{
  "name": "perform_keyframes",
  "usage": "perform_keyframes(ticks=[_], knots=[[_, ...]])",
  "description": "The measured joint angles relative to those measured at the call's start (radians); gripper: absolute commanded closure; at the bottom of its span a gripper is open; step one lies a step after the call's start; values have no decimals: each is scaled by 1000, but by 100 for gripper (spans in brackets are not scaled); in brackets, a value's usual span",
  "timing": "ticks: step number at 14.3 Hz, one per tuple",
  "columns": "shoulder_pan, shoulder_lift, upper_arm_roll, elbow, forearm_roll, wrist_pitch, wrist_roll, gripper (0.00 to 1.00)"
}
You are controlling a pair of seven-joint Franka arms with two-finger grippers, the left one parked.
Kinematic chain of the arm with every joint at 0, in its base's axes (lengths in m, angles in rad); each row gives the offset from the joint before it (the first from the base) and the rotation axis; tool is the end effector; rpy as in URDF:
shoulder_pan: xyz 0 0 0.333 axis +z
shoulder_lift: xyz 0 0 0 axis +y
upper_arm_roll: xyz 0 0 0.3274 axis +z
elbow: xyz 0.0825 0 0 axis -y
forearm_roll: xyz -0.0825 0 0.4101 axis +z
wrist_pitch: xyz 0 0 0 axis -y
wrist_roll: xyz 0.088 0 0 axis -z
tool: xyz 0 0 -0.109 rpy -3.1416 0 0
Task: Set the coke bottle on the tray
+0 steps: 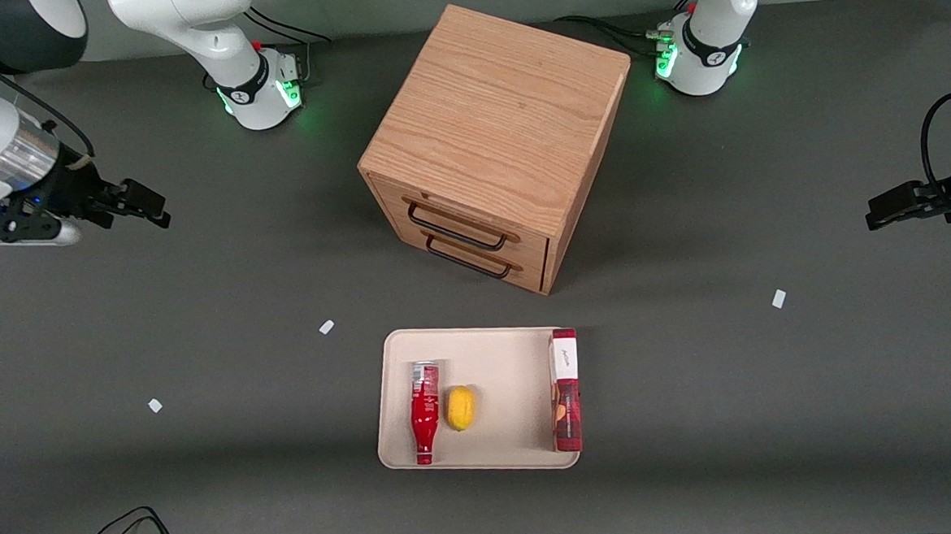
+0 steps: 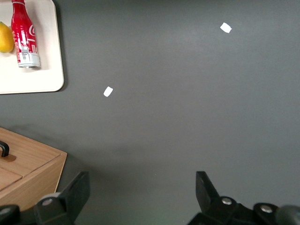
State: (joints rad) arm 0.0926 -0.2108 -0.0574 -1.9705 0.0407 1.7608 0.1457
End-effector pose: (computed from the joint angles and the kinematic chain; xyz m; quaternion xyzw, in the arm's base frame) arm 0.5183 0.0198 0.5655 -0.9980 0.0584 0.0020 0.0259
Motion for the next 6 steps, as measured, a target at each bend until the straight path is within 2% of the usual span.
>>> perform_keyframes(ticks=[6], knots=[[5, 14, -2, 97, 0, -77, -1, 0]])
